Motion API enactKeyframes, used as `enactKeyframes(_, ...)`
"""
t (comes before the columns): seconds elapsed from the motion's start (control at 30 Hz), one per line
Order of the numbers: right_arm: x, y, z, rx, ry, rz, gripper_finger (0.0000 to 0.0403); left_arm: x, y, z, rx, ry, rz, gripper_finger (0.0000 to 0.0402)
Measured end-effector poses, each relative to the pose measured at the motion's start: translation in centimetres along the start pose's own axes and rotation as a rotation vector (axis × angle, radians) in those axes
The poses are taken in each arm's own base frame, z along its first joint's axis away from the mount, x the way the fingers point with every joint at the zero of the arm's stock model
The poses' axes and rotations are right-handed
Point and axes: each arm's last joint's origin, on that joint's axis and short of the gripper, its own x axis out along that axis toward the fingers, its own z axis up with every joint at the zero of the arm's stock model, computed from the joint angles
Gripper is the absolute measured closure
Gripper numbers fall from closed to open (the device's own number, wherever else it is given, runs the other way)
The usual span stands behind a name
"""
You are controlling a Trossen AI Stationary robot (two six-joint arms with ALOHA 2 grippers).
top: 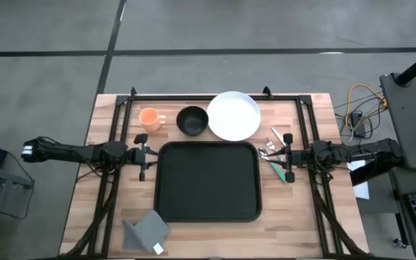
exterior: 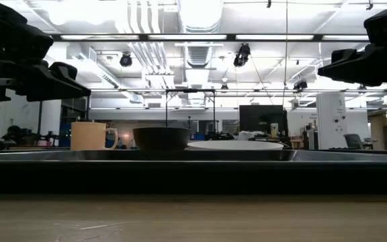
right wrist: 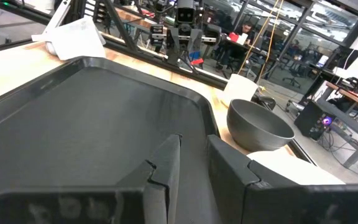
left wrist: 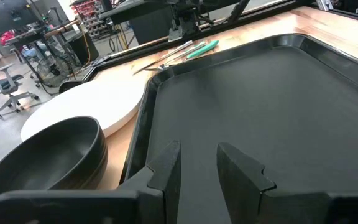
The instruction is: Set up tray
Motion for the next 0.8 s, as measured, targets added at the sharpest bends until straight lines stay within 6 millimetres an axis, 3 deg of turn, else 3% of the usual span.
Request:
enactKeyframes(0.63, 0.0, 0.0, 0.01, 0.0, -0.001, 0.0, 0.0335, 0.0, 0.0, 0.0, 0.0, 0.0, 0.0, 0.0317)
enactKeyframes(0.8, 0.0, 0.0, 0.0, 0.0, 0.0, 0.0, 0.0335, 0.01, -0.01, -0.02, 0.105, 0.002, -0.002, 0.0317)
